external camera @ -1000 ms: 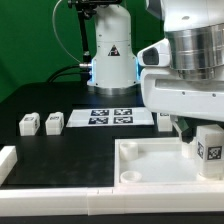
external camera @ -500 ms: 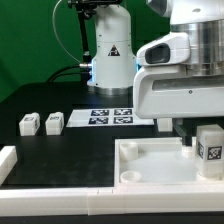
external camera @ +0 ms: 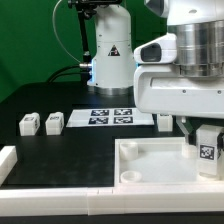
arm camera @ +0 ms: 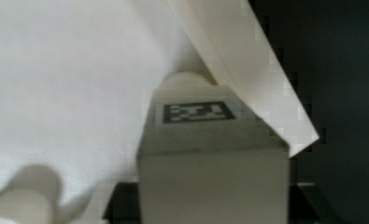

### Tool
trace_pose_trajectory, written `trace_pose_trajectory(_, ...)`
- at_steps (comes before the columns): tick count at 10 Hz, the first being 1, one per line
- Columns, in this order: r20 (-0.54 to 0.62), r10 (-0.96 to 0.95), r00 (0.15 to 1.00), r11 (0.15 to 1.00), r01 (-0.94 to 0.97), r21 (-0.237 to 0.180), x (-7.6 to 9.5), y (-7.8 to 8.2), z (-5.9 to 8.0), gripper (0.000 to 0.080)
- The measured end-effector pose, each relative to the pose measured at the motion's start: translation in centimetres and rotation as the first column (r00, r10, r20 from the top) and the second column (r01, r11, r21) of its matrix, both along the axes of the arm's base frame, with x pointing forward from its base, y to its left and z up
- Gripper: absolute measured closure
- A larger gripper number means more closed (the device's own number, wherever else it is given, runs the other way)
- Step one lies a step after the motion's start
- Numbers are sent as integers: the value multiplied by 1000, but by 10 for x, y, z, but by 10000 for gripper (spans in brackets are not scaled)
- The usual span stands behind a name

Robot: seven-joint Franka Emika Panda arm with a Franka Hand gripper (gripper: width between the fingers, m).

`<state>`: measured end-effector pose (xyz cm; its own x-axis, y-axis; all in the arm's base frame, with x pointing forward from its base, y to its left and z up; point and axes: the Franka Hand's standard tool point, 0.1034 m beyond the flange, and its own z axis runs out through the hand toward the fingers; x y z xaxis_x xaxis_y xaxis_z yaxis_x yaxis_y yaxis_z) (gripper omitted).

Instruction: Assemble one leg

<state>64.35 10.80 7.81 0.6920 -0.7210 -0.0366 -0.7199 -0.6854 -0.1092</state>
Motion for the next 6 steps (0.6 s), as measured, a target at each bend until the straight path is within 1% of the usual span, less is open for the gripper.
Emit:
trace_pose_trajectory(1, -27, -173, 984, 984, 174, 23, -1, -2, -1, 505)
trace_pose_trajectory(2, -68, -392, 918, 917, 395, 46, -2, -3, -1, 505)
trace_pose_trajectory(3, -109, -557, 823, 824, 564, 50, -3, -2, -2, 505)
trace_pose_trajectory(4, -141, -654, 743, 745, 665, 56, -4, -1, -2, 505)
trace_pose_trajectory(5, -154, -703, 695, 697, 716, 51, -4, -1, -2, 505)
trace_pose_trajectory(6, -147, -666, 732, 733, 678, 55, -4, -1, -2, 405)
